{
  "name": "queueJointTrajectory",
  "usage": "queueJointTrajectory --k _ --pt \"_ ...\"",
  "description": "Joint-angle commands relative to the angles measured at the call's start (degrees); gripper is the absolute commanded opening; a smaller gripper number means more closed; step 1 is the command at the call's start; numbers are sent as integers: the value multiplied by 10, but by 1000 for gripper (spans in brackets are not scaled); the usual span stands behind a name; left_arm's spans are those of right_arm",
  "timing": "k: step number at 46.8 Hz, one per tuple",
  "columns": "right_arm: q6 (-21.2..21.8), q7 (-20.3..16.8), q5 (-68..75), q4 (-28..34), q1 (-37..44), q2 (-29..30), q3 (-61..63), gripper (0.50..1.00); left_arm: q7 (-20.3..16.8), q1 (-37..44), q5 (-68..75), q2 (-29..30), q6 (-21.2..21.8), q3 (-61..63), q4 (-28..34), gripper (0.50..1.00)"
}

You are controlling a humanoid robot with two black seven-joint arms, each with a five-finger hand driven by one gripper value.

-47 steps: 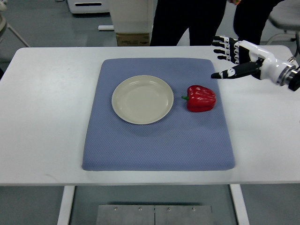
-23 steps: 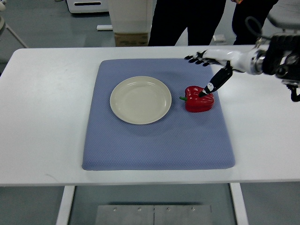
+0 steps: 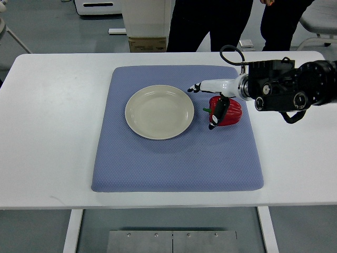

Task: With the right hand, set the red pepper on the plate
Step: 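Close the right hand fingers around the red bell pepper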

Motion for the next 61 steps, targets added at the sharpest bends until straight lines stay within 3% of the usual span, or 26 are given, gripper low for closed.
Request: queueJointTrajectory --k 1,26,33,36,40,50,61 --pt "0 0 4 0 0 1 -2 1000 0 0 0 0 0 0 0 1000" --pt "7 0 5 -32 -22 1 -32 1000 0 0 0 0 0 0 0 1000" --pt "9 4 5 -36 -30 1 -35 954 0 0 0 0 -1 0 0 1000" --pt "10 4 6 -42 -34 1 -39 956 0 0 0 0 0 0 0 1000" --pt "12 3 7 -53 -44 1 -39 995 0 0 0 0 0 0 0 1000" --pt "31 3 9 -76 -50 1 -39 998 0 0 0 0 0 0 0 1000" --pt "37 3 8 -87 -61 5 -39 945 0 0 0 0 0 0 0 1000"
